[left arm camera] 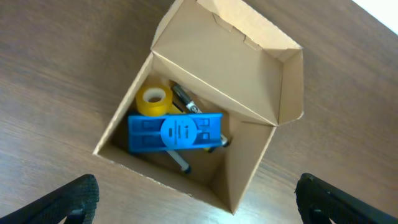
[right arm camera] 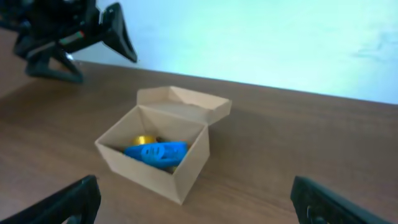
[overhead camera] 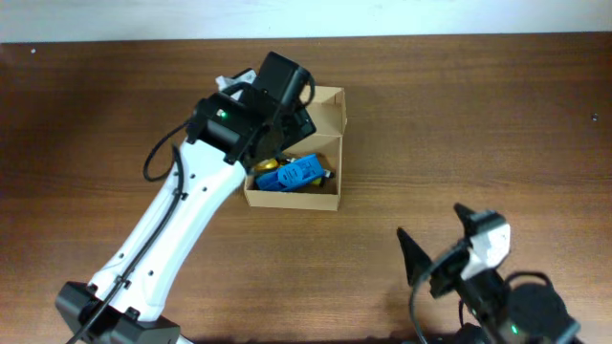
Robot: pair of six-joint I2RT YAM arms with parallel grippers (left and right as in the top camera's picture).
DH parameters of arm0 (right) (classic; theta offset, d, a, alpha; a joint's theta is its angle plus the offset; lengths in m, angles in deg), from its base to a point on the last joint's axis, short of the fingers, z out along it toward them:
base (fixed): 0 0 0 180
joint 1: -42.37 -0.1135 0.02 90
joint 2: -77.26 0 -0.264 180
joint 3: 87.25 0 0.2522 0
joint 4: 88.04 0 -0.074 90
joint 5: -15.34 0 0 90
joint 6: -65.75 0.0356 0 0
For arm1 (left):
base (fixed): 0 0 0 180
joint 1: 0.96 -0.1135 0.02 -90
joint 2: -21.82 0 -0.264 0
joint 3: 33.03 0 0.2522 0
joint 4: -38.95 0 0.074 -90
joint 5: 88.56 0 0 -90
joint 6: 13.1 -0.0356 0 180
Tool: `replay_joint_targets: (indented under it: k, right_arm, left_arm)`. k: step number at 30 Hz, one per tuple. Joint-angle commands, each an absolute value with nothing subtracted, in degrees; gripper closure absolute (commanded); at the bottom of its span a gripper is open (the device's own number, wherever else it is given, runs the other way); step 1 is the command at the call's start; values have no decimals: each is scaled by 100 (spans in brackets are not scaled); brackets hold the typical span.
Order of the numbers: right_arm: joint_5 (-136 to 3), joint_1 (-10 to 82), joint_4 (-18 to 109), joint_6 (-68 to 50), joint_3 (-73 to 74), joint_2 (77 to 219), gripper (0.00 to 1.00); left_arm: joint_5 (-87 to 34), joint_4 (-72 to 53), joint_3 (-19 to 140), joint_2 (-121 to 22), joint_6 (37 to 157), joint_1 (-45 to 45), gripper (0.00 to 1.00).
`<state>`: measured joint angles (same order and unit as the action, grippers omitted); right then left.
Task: Pack container
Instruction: 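Raise both grippers to the box lid's two sides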
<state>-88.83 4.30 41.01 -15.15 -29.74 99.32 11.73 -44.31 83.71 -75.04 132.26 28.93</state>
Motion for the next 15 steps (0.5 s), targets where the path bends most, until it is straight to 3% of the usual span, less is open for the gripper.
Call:
replay_joint_targets:
  k: [1, 5, 11, 12, 14, 15]
  right_arm:
    - [-9193, 463, 4177, -1434, -2198, 10968, 1]
    - [-9639, 463, 4210, -1587, -939, 12826, 1]
    - [-9805, 463, 4636, -1849, -253, 14769, 1]
    - [-9939, 463, 4962, -2122, -253, 15281, 3]
    - [-10153, 507, 5238, -2227, -253, 15790, 35]
    - [-10221, 564, 5345, -2201, -253, 15989, 58]
  left_arm:
    - [193, -4433, 8456, -7415, 12985, 2390, 0]
    - [-637, -4330, 8456, -7415, 12968, 1709, 0]
    - [-530, -3983, 8454, -7417, 12972, 987, 0]
    - [-222, -3906, 8454, -7423, 12979, 828, 11]
    - [228, -3843, 8451, -7441, 13053, 703, 46]
    - [410, -3825, 8449, -7456, 13123, 659, 67]
